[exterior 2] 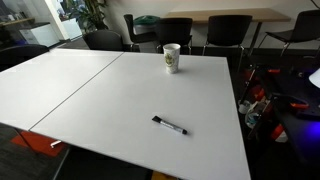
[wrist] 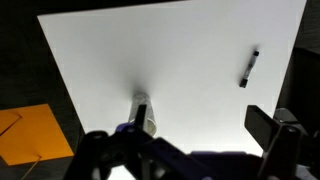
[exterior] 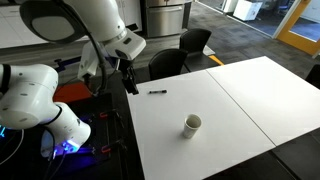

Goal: Pick up the marker and put it in the cup

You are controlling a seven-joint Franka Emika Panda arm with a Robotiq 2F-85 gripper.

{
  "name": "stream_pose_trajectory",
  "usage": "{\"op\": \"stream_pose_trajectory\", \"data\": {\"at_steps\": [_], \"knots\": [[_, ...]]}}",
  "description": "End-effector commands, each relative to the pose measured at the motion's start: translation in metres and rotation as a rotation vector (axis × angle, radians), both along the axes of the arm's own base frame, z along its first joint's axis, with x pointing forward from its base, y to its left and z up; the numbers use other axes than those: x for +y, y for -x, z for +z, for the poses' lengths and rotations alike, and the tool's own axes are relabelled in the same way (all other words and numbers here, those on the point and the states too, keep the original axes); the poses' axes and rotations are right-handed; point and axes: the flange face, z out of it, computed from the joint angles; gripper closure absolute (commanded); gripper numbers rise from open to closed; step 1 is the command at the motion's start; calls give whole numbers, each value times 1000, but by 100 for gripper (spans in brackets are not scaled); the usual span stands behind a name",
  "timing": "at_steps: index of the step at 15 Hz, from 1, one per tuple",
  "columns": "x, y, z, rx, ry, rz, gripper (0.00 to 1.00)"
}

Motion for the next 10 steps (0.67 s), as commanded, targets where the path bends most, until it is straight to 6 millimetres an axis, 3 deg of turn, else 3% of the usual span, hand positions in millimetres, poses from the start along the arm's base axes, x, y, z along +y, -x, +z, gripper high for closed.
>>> {"op": "stream_pose_trajectory", "data": {"at_steps": [1,5,10], "knots": [[39,-13,-5,-28,-2,23,0],[82,-29,-15,-26,-4,34,0],[134,-50,-42,19,-48,39,0]]}}
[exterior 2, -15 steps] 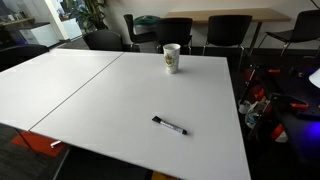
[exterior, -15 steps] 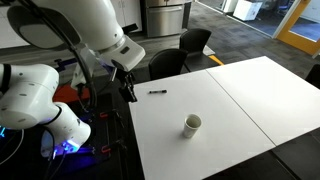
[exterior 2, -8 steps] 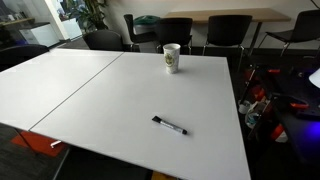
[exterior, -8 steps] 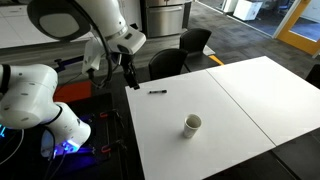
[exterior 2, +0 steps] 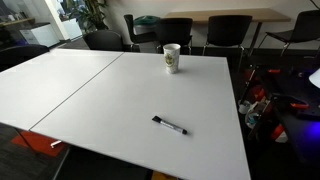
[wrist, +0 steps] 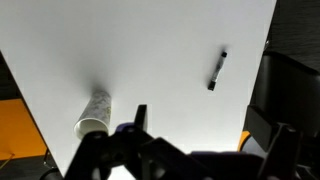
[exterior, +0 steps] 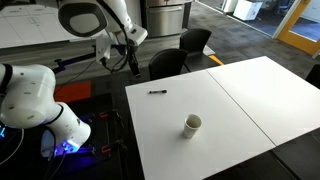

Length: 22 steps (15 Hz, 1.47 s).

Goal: Pick up the marker and put it in the cup

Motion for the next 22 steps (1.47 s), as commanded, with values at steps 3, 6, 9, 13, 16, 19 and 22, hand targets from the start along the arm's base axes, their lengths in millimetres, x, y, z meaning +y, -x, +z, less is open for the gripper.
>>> {"op": "stream_pose_trajectory", "data": {"at_steps": [3,6,9,13,16,19,22], "knots": [[45,-29,-34,41,-76,-8,0],[63,-39,-54,49,-117,-1,0],[80,-50,-77,49,-134,-19,0],[107,-62,-111,23,-78,-57,0],[130,-70,-135,6,-37,-103,0],[146,-78,-157,19,14,-171,0],[146,-70,-161,33,38,-156,0]]}}
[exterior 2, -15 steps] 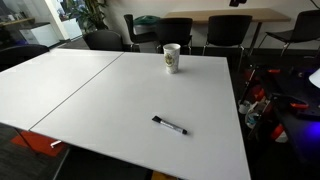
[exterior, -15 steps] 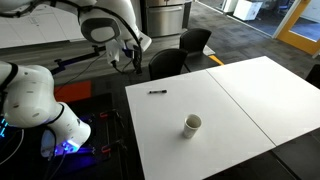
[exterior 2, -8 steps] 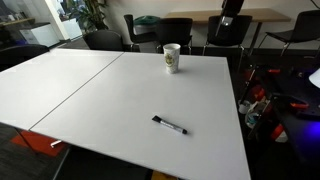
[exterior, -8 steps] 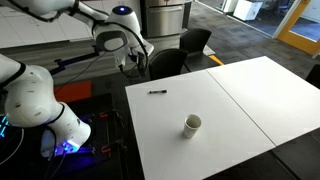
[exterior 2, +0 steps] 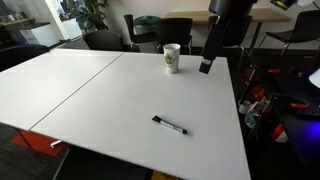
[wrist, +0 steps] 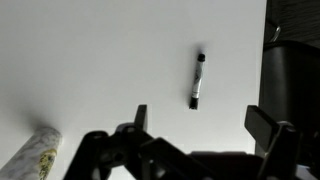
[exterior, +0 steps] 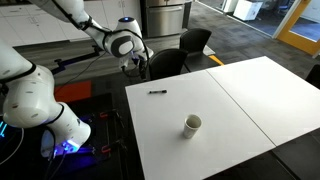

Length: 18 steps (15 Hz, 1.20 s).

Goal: Pick up the marker and put it in the cup

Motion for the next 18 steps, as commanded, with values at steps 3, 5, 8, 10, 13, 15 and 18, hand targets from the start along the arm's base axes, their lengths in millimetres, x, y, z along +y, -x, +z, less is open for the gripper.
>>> {"op": "stream_pose_trajectory", "data": {"at_steps": [3,5,8,10,13,15,18], "knots": [[5,-8,-11,20,3,-5,0],[6,-10,-11,21,1,-5,0],[5,-10,-12,17,-22,3,0],[7,-15,-20,18,-44,4,0],[14,-27,-30,-15,-62,8,0],[19,-33,-41,-18,-71,27,0],[27,-44,-58,1,-57,11,0]]}}
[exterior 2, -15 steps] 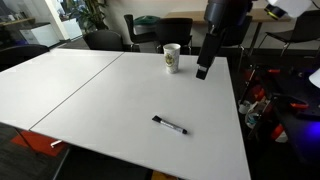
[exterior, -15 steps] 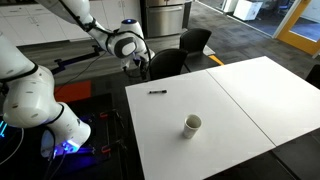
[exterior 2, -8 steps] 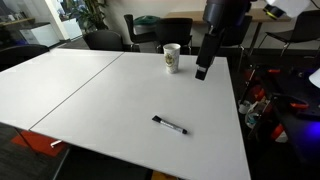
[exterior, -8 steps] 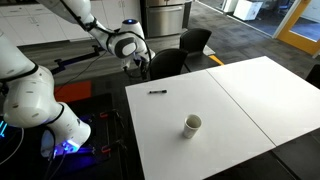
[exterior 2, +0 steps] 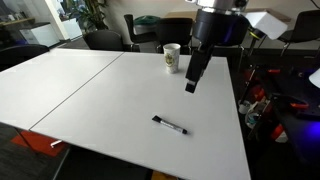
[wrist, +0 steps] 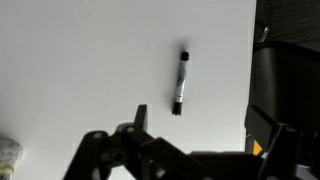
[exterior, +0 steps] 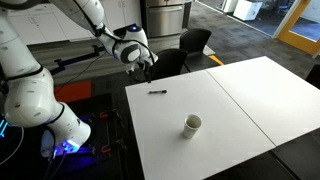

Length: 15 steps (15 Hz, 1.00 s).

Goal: Pick up the marker and put it in the cup

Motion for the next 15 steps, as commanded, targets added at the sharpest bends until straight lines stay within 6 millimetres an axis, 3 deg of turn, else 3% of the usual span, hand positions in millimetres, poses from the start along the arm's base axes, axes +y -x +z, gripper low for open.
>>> {"op": "stream_pose_trajectory", "data": {"at_steps": [1,10,15], "knots": [[14,-18,-21,8,15,-31,0],[42,-58,-78,35,42,-126,0],[33,-77,-115,59,33,-99,0]]}}
